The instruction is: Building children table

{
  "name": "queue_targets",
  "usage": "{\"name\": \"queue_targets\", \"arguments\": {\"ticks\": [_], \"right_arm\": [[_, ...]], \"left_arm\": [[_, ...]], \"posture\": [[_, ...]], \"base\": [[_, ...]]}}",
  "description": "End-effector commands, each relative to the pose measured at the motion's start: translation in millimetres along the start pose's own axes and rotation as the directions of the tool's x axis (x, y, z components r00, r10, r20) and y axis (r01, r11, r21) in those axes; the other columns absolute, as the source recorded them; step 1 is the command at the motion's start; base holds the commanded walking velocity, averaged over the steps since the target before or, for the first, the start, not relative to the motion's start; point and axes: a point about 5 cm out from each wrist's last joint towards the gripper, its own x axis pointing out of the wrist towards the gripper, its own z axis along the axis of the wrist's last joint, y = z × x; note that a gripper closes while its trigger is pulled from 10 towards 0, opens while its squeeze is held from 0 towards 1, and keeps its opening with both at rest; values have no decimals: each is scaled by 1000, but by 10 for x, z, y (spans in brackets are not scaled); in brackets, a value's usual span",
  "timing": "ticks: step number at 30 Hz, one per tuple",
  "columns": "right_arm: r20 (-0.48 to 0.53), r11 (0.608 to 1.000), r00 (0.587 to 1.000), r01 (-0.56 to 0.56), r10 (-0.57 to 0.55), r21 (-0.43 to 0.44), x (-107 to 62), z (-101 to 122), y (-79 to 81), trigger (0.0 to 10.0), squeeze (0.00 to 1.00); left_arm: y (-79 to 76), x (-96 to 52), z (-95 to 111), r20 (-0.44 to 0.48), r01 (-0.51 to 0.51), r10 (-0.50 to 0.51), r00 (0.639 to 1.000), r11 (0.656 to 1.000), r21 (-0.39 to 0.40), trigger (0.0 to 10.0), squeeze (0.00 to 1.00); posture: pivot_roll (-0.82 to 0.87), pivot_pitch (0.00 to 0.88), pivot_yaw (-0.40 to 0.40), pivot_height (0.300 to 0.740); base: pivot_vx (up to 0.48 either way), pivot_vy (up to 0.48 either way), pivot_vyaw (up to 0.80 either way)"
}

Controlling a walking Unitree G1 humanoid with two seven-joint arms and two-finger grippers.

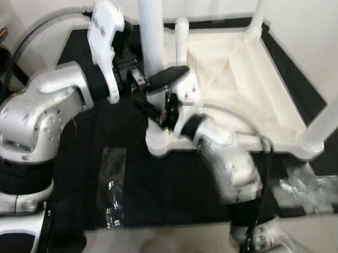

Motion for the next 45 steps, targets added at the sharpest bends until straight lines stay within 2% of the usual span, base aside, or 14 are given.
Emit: {"name": "queue_targets", "arguments": {"ticks": [1, 6, 7, 9, 11, 12, 17, 18, 19, 29, 30, 42, 43, 45], "right_arm": [[-141, 997, 989, 53, -44, 61, -68, -361, 87, 0, 0], [-119, 999, 993, 32, -28, 32, 9, -252, 99, 0, 0], [-123, 999, 992, 32, -28, 30, 6, -239, 90, 0, 0], [-126, 999, 992, 32, -28, 28, 4, -231, 87, 0, 0], [-129, 999, 991, 33, -29, 28, 2, -226, 86, 0, 0], [-128, 999, 991, 35, -31, 29, 1, -201, 98, 9373, 0], [-48, 996, 995, -80, 82, 36, 55, 1, 75, 10000, 0], [-16, 989, 989, -146, 146, 14, 80, 71, 9, 10000, 361], [6, 983, 983, -185, 185, -7, 100, 125, -70, 10000, 1000], [9, 876, 884, -461, 467, -144, 169, 426, -433, 10000, 1000], [-2, 807, 818, -569, 576, -156, 160, 474, -449, 10000, 0], [-57, 634, 642, -765, 765, -113, 221, 427, -476, 10000, 0], [-56, 619, 626, -778, 778, -105, 226, 417, -474, 39, 0], [-56, 609, 616, -787, 786, -100, 228, 411, -472, 39, 0]], "left_arm": [[-24, 11, 34, 1, 28, -28, 1000, 999, 28, 10000, 0], [32, -10, 34, -10, 4, -4, 1000, 999, 39, 10000, 0], [32, -18, 29, -13, 6, -5, 1000, 999, 39, 2627, 0], [32, -24, 25, -16, 8, -7, 1000, 999, 38, 2627, 0], [31, -28, 23, -17, 10, -9, 1000, 999, 38, 0, 0], [26, -38, 16, -22, 15, -14, 1000, 999, 38, 0, 0], [7, -28, 29, -22, 32, -31, 999, 999, 40, 0, 0], [6, -18, 37, -20, 34, -33, 999, 999, 41, 0, 0], [7, -10, 39, -19, 35, -34, 999, 998, 43, 0, 0], [-9, 0, 36, -16, 42, -41, 999, 998, 50, 0, 0], [-25, -9, 38, -10, 56, -56, 998, 997, 48, 0, 0], [-127, -128, 37, -4, 139, -139, 990, 989, 48, 0, 0], [-130, -142, 33, -5, 140, -140, 990, 989, 46, 0, 0], [-132, -151, 30, -7, 141, -141, 990, 989, 46, 0, 0]], "posture": [[36, 186, 13, 740], [50, 175, 20, 740], [54, 173, 21, 740], [56, 174, 23, 740], [56, 174, 23, 740], [59, 172, 25, 740], [60, 166, 25, 740], [60, 166, 25, 740], [62, 166, 26, 740], [66, 158, 16, 740], [68, 157, 16, 740], [79, 151, 11, 740], [80, 151, 9, 740], [80, 151, 9, 740]], "base": [[0, 0, 0], [0, 0, 0], [0, 0, 0], [0, 0, 0], [0, 0, 0], [0, 0, 0], [0, 0, 0], [0, 0, 0], [0, 0, 0], [0, 0, 0], [0, 0, 0], [0, 0, 0], [0, 0, 0], [0, 0, 0]]}}
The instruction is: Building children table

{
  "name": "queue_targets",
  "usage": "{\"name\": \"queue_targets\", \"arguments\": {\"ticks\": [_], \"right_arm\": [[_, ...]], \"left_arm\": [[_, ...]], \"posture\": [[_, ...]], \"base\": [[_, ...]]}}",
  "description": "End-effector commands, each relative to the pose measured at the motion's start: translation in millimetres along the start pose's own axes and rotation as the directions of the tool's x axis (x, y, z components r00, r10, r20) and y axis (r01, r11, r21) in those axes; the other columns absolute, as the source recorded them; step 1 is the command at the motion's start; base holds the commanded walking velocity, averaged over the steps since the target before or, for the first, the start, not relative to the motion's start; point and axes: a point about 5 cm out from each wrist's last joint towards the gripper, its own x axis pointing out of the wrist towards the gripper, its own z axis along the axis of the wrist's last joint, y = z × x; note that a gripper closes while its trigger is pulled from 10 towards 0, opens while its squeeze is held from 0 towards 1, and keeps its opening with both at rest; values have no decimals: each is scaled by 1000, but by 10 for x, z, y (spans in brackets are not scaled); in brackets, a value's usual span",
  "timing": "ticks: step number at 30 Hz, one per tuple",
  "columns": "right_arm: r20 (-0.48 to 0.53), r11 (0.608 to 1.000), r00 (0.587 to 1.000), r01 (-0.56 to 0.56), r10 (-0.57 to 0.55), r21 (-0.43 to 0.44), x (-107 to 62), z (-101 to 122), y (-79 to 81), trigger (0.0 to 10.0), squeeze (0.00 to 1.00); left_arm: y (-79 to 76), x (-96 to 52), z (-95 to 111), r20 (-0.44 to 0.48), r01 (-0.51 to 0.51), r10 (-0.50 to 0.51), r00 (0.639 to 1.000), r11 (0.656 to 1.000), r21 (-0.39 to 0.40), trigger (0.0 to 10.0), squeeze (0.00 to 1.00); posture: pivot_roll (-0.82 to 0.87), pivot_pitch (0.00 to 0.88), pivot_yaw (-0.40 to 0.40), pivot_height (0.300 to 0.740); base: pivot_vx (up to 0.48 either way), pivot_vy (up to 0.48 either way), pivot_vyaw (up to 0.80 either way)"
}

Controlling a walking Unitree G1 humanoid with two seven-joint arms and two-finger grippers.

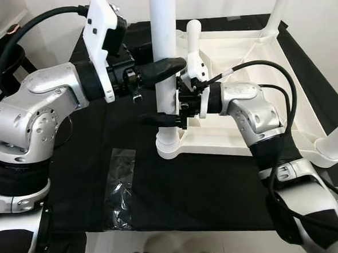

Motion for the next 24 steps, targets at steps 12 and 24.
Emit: {"name": "queue_targets", "arguments": {"ticks": [12, 24], "right_arm": [[57, 995, 993, -100, 99, 24, -6, -47, 3, 0, 0], [66, 996, 994, 79, -82, 49, -48, -98, -58, 0, 0]], "left_arm": [[-180, 7, -71, -46, 143, -144, 989, 990, -9, 0, 0], [-76, 53, -63, -35, 62, -62, 997, 998, -3, 10000, 0]], "posture": [[74, 154, 14, 740], [50, 155, 11, 740]], "base": [[0, 0, 0], [0, 0, 0]]}}
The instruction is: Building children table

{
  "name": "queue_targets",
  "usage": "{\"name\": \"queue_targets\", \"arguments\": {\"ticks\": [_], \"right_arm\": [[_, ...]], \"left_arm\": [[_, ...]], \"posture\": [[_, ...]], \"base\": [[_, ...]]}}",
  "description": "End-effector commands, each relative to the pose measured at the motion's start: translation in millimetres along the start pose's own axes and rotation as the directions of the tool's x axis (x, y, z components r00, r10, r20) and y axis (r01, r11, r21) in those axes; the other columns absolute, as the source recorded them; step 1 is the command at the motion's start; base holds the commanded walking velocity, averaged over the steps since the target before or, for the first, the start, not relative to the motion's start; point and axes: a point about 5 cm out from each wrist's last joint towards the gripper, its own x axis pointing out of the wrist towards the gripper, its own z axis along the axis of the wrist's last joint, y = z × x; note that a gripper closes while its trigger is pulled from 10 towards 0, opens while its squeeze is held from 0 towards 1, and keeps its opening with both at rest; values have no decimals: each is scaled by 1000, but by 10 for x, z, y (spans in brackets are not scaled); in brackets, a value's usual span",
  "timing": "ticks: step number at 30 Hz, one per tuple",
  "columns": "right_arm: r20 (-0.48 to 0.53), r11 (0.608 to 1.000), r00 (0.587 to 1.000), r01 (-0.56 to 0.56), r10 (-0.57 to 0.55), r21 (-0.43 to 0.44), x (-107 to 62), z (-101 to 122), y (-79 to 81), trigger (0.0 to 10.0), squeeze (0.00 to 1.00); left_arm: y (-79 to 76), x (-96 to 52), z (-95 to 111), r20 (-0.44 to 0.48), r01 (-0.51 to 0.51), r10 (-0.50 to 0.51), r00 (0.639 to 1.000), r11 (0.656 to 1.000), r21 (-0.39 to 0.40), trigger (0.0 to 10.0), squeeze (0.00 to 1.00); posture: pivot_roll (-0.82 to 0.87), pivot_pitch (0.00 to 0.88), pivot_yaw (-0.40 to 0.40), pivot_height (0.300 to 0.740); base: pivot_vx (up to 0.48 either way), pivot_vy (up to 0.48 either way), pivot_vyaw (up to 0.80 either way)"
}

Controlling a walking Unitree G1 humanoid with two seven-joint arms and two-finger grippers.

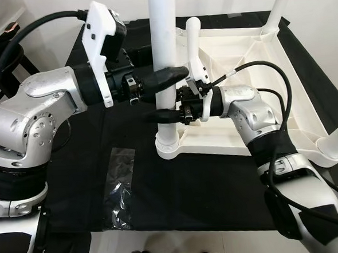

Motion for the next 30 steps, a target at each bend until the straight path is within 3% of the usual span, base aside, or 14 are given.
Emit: {"name": "queue_targets", "arguments": {"ticks": [1, 2, 4, 5, 6, 7, 8, 13, 16, 21, 22, 23, 24, 30], "right_arm": [[17, 998, 998, 56, -56, -14, -10, 27, -26, 0, 0], [11, 989, 990, 143, -143, 29, 41, -31, 3, 0, 0], [-101, 873, 873, 485, -478, 57, 272, -336, 271, 0, 0], [-101, 873, 873, 485, -478, 57, 272, -336, 271, 0, 0], [-181, 764, 754, 645, -631, 27, 283, -520, 499, 0, 0], [-181, 764, 754, 645, -631, 27, 283, -520, 499, 0, 0], [-226, 704, 687, 711, -691, 10, 305, -660, 720, 0, 0], [-231, 667, 654, 745, -720, 30, 386, -707, 819, 0, 0], [-187, 669, 662, 742, -726, 29, 446, -639, 636, 0, 0], [-179, 678, 671, 734, -720, 24, 457, -620, 611, 0, 0], [-178, 676, 670, 736, -721, 30, 463, -595, 630, 10000, 0], [-178, 676, 670, 736, -721, 30, 463, -595, 630, 10000, 0], [-152, 691, 691, 720, -707, 61, 476, -542, 634, 10000, 1000], [7, 811, 818, 570, -576, 133, 451, -189, 579, 10000, 1000]], "left_arm": [[-41, 32, -9, -6, 34, -34, 999, 999, 2, 10000, 0], [-20, 25, -15, -11, 17, -17, 1000, 1000, -1, 10000, 0], [21, -19, -33, -21, -29, 28, 999, 1000, -8, 10000, 0], [21, -19, -33, -21, -29, 28, 999, 1000, -8, 10000, 0], [36, -46, -47, -23, -49, 48, 999, 999, -16, 10000, 0], [36, -46, -47, -23, -49, 48, 999, 999, -16, 10000, 0], [51, -69, -84, -31, -74, 73, 997, 997, -25, 10000, 0], [48, -95, -174, -55, -99, 97, 994, 994, -40, 10000, 0], [51, -82, -205, -58, -109, 106, 993, 993, -43, 10000, 0], [57, -78, -196, -53, -115, 113, 992, 992, -42, 10000, 0], [59, -82, -204, -55, -122, 119, 991, 992, -41, 10000, 0], [59, -82, -204, -55, -122, 119, 991, 992, -41, 10000, 0], [59, -90, -214, -58, -126, 123, 991, 991, -43, 10000, 0], [73, -162, -172, -24, -149, 147, 989, 987, -61, 10000, 0]], "posture": [[50, 155, 11, 740], [43, 157, -8, 740], [38, 162, -21, 740], [38, 162, -21, 740], [39, 167, -19, 740], [39, 167, -19, 740], [50, 174, -12, 740], [45, 160, 0, 740], [52, 153, -8, 740], [55, 151, -8, 740], [56, 151, -7, 740], [56, 151, -7, 740], [56, 150, -5, 740], [56, 147, -9, 740]], "base": [[0, 0, 0], [0, 0, 0], [0, 0, 0], [0, 0, 0], [0, 0, 0], [0, 0, 0], [0, 0, 0], [0, 0, 0], [0, 0, 0], [0, 0, 0], [0, 0, 0], [0, 0, 0], [0, 0, 0], [0, 0, 0]]}}
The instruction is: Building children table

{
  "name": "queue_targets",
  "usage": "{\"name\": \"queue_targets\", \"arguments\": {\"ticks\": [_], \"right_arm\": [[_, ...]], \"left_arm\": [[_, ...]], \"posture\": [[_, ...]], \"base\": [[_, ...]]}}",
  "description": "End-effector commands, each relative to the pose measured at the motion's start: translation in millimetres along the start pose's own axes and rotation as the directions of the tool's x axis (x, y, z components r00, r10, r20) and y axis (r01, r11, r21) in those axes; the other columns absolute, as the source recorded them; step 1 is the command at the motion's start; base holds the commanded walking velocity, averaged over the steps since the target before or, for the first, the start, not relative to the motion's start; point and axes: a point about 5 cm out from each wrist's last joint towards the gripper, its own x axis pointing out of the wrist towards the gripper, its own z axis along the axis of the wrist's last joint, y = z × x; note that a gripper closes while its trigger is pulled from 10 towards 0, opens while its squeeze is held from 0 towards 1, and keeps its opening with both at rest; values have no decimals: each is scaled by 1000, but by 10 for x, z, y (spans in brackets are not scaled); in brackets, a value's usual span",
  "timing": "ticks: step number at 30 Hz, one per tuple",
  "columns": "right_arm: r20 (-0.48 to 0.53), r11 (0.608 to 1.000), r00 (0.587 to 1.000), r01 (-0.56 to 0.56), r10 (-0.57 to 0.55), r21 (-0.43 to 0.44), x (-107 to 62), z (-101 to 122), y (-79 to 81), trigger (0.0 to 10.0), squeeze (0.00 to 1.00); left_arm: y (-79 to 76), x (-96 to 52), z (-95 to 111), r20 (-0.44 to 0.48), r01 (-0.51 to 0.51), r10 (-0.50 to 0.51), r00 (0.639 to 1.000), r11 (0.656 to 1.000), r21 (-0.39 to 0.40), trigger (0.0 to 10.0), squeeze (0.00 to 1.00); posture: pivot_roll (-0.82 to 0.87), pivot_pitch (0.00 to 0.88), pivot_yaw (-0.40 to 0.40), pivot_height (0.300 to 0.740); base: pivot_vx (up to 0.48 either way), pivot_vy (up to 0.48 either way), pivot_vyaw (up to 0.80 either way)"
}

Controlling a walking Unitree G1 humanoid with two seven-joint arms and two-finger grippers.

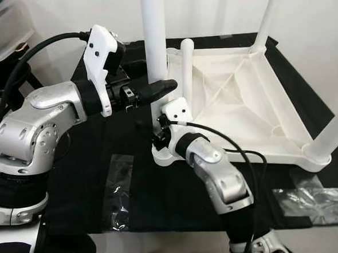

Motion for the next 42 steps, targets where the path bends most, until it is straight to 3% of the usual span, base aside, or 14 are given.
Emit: {"name": "queue_targets", "arguments": {"ticks": [1, 3, 4, 5, 6, 10, 13, 20, 24, 30, 31, 33, 34, 42], "right_arm": [[49, 996, 995, -84, 83, 7, -5, 137, 0, 10000, 1000], [40, 993, 992, -117, 119, -31, -13, 167, -79, 10000, 1000], [24, 986, 987, -157, 159, -58, -19, 181, -146, 10000, 859], [24, 986, 987, -157, 159, -58, -19, 181, -146, 10000, 859], [12, 980, 983, -183, 184, -74, -25, 189, -189, 10000, 0], [-60, 940, 955, -298, 292, -167, -21, 207, -297, 10000, 0], [-81, 924, 942, -335, 325, -187, 9, 230, -355, 10000, 0], [-58, 888, 895, -447, 443, -109, 37, 245, -395, 10000, 0], [-98, 869, 870, -490, 483, -73, 5, 34, -417, 10000, 0], [-108, 868, 865, -496, 489, -42, -38, -94, -418, 10000, 0], [-115, 868, 865, -495, 489, -31, -68, -146, -423, 2196, 0], [-120, 869, 864, -495, 489, -25, -88, -176, -427, 2196, 0], [-121, 872, 867, -489, 484, -16, -122, -207, -442, 0, 0], [-84, 906, 903, -422, 422, 28, -261, -296, -492, 0, 0]], "left_arm": [[-10, -54, 51, 30, 0, 0, 1000, 1000, -4, 10000, 0], [-25, -101, 81, 44, 23, -22, 999, 1000, -18, 10000, 0], [-58, -155, 105, 54, 59, -57, 997, 998, -32, 10000, 0], [-58, -155, 105, 54, 59, -57, 997, 998, -32, 10000, 0], [-82, -190, 120, 60, 85, -83, 995, 996, -40, 10000, 0], [-215, -426, 60, 46, 176, -171, 984, 977, -117, 10000, 0], [-264, -581, -68, -4, 172, -174, 985, 973, -155, 10000, 0], [-229, -858, -453, -102, -63, 43, 994, 977, -202, 10000, 0], [-447, -927, -899, -186, -243, 197, 963, 931, -272, 10000, 0], [-631, -972, -1088, -202, -306, 250, 947, 894, -327, 10000, 0], [-715, -981, -1158, -217, -313, 251, 943, 891, -328, 10000, 0], [-770, -985, -1197, -226, -313, 248, 942, 892, -326, 10000, 0], [-844, -977, -1240, -226, -304, 238, 945, 892, -335, 10000, 0], [-1121, -823, -1433, -233, -261, 185, 955, 897, -357, 10000, 0]], "posture": [[56, 147, -9, 740], [60, 148, -11, 740], [59, 148, -13, 740], [59, 148, -13, 740], [59, 148, -13, 740], [65, 151, -20, 740], [70, 151, -25, 740], [79, 150, -27, 740], [87, 153, -26, 740], [86, 155, -22, 740], [83, 156, -20, 740], [83, 156, -20, 740], [79, 155, -16, 740], [70, 159, -9, 740]], "base": [[0, 0, 0], [0, 0, 0], [0, 0, 0], [0, 0, 0], [0, 0, 0], [0, 0, 0], [0, 0, 0], [0, 0, 0], [0, 0, 0], [0, 0, 0], [0, 0, 0], [0, 0, 0], [0, 0, 0], [0, 0, 0]]}}
